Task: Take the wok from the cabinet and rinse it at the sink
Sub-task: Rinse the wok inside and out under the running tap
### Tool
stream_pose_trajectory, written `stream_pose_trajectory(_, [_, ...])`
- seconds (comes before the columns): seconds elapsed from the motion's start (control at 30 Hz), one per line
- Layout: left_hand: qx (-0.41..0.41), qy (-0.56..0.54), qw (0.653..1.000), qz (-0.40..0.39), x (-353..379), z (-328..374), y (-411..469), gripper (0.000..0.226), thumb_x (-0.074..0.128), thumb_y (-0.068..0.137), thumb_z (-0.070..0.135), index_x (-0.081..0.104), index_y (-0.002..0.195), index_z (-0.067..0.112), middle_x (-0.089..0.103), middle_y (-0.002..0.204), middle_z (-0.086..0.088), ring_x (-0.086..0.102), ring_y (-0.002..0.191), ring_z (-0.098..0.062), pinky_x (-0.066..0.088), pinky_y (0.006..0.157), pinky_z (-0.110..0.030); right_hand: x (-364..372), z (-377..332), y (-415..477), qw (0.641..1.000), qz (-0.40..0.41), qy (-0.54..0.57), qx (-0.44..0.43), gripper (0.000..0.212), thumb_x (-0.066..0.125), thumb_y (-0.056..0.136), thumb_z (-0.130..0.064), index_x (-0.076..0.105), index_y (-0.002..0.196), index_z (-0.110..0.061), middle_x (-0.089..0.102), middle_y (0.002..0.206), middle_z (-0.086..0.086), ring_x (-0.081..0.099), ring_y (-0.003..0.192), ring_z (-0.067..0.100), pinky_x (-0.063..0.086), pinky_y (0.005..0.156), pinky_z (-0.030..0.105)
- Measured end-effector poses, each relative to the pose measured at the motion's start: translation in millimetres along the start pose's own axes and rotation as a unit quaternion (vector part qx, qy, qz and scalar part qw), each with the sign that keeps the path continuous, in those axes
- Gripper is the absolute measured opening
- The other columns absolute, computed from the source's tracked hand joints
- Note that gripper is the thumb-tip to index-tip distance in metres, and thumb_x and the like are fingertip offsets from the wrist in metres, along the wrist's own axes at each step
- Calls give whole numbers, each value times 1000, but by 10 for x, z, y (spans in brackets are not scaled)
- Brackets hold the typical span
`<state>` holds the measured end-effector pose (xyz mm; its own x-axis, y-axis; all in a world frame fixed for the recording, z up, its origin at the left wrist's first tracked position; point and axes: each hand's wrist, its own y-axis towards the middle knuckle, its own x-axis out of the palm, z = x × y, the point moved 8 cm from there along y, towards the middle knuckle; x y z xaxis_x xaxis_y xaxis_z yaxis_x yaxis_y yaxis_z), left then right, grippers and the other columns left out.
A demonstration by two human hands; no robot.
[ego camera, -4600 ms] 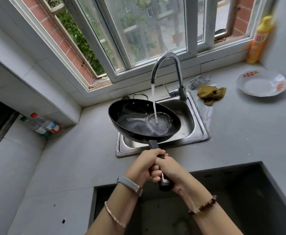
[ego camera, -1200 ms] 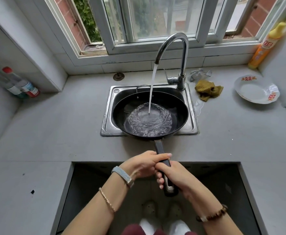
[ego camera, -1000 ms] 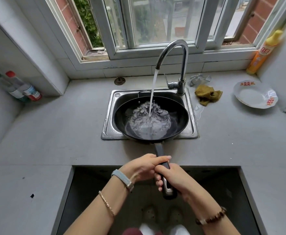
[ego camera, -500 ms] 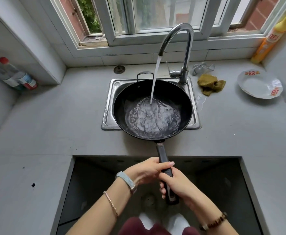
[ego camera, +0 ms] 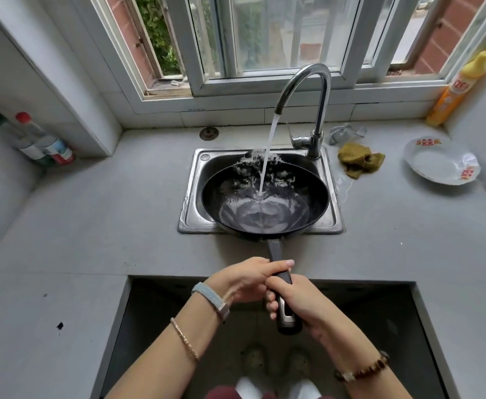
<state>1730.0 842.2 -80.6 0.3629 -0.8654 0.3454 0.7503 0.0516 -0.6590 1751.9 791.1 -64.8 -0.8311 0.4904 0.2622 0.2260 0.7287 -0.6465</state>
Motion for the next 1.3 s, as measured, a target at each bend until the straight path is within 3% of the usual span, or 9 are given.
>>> stream_pose_trajectory(0.17, [2, -6, 1000, -6, 7, -247, 60, 30, 58, 95, 30, 53, 82, 3, 56, 53, -9, 52, 35, -18, 48, 38, -26, -63, 215, -68, 999, 5, -38, 0, 11, 50, 92, -4, 54, 82, -7, 53, 57, 5, 50, 46, 16, 48, 46, 28])
stream_pose_trajectory(0.27, [-2, -7, 1000, 12, 11, -400, 69, 26, 58, 95, 26, 52, 95, 1, 61, 67, -9, 55, 37, -15, 47, 38, -24, -101, 369, -88, 998, 4, -65, 6, 4, 51, 92, -5, 54, 94, -5, 54, 58, 6, 52, 48, 18, 50, 49, 31])
stream_pose_trajectory(0.47, [-13, 11, 999, 36, -15, -535, 103, 51, 63, 92, 27, 49, 119, -13, 64, 73, -12, 57, 40, -17, 47, 38, -25, -130, 493, -95, 996, 12, -91, 21, 18, 48, 91, -2, 54, 108, -2, 54, 59, 7, 52, 47, 17, 51, 48, 31])
stream_pose_trajectory(0.6, [-4, 3, 1000, 21, -10, -365, 87, 31, 61, 93, 29, 54, 92, -1, 59, 61, -11, 52, 34, -19, 46, 36, -25, -105, 311, -82, 998, 17, -67, 3, 6, 52, 91, -5, 56, 89, -6, 54, 57, 5, 51, 46, 15, 49, 46, 28])
stream_pose_trajectory(0.73, [3, -9, 1000, 3, 11, -100, 36, 36, 58, 94, 33, 54, 73, 4, 45, 43, -10, 48, 32, -21, 48, 38, -27, -49, 84, -36, 1000, 11, -24, -5, 17, 51, 91, -4, 55, 74, -6, 52, 58, 5, 51, 45, 12, 47, 44, 24])
stream_pose_trajectory(0.97, [1, 0, 1000, 0, -8, 53, 42, 41, 54, 95, 36, 51, 74, 2, 39, 38, -7, 46, 32, -20, 46, 39, -26, -20, -82, 22, 1000, 0, 9, -3, 18, 50, 93, -3, 53, 74, -4, 52, 58, 5, 50, 42, 11, 47, 42, 23])
stream_pose_trajectory(1.1, [9, 2, 1000, -7, -12, -80, 58, 36, 59, 93, 34, 55, 75, 3, 46, 50, -12, 49, 34, -20, 47, 39, -26, -45, 84, -9, 1000, -4, -15, 1, 20, 49, 93, -3, 52, 73, -4, 52, 55, 5, 51, 43, 13, 47, 43, 25])
stream_pose_trajectory(1.23, [-1, 2, 1000, 4, -28, -371, 98, 28, 60, 93, 29, 53, 91, 2, 59, 68, -13, 54, 37, -18, 48, 38, -26, -87, 337, -61, 999, -11, -51, -6, 2, 53, 92, -3, 55, 92, -4, 55, 58, 7, 54, 47, 17, 50, 46, 29])
stream_pose_trajectory(1.3, [-5, 12, 1000, 24, -52, -523, 133, 26, 60, 94, 26, 52, 100, 2, 63, 76, -12, 57, 41, -15, 47, 38, -24, -127, 501, -57, 997, -8, -74, 9, 14, 53, 91, -2, 54, 105, 0, 56, 60, 8, 55, 48, 19, 51, 48, 31])
